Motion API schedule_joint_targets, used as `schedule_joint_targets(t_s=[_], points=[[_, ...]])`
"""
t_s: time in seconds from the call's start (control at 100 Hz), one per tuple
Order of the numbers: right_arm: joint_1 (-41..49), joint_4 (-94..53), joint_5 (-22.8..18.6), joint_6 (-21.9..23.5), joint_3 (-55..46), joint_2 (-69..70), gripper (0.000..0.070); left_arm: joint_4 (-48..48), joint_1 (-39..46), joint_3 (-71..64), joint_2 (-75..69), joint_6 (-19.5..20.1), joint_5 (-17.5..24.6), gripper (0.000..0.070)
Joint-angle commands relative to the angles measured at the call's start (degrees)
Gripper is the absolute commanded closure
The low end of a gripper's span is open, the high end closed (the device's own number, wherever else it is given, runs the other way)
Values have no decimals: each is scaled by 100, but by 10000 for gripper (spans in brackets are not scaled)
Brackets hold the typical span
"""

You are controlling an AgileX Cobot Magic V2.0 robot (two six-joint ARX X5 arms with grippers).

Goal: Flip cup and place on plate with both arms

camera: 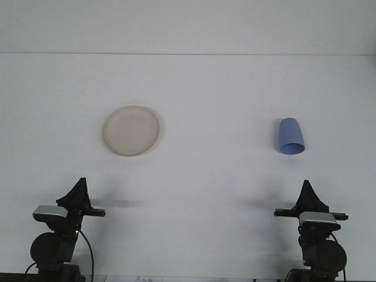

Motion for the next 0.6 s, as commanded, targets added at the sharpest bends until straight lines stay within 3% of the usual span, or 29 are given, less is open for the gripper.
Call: schedule_joint_targets(t_s=[0.0,0.33,0.59], points=[[11,103,0,76,-13,-2,700,57,11,-111,-7,-15,13,688],[9,260,4,46,192,9,700,57,11,-111,-7,-15,13,688],[9,-1386,39,33,1676,1034,697,57,11,-111,-7,-15,13,688]])
